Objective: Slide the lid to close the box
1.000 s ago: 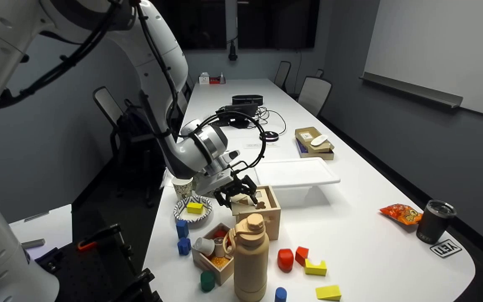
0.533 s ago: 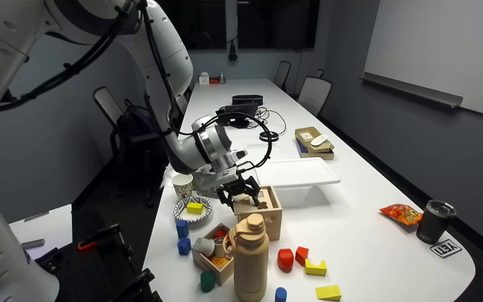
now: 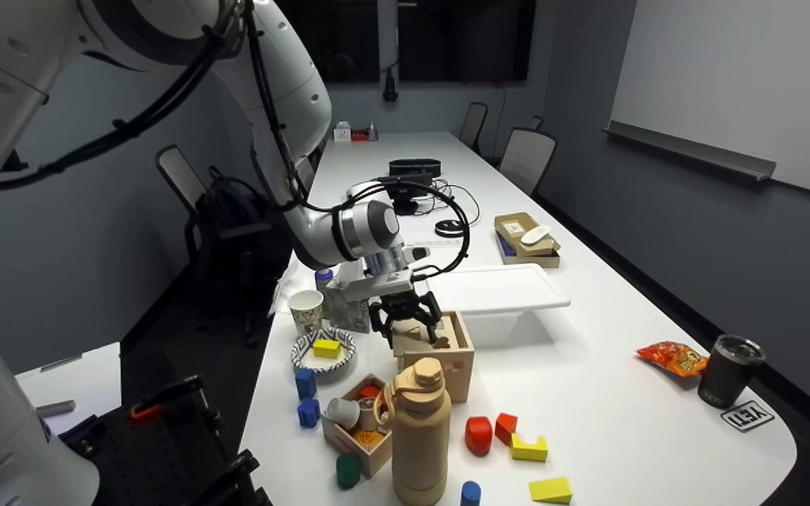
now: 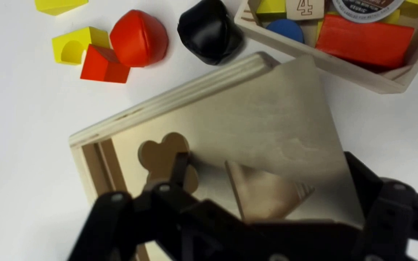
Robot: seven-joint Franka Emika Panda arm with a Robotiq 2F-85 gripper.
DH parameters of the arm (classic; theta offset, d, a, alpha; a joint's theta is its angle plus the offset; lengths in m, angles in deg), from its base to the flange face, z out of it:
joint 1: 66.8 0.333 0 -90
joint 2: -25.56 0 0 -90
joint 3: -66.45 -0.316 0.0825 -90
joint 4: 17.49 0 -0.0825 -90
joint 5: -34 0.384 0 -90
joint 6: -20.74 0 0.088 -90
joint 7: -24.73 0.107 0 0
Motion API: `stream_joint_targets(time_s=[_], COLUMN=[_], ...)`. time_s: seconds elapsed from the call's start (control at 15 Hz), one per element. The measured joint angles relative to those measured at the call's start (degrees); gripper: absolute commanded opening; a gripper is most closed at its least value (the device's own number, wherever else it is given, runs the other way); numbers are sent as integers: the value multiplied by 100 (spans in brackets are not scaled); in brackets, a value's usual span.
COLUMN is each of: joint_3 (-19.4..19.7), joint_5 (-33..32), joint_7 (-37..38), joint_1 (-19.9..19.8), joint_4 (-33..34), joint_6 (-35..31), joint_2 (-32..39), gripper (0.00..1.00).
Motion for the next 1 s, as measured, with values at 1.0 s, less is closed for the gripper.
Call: stream_joint_targets(time_s=[1.0], joint_3=[-136], joint_5=[941], joint_7=[-1148], joint_1=[64], joint_4=[138], joint_6=[512], joint_2=[-37], gripper=[100])
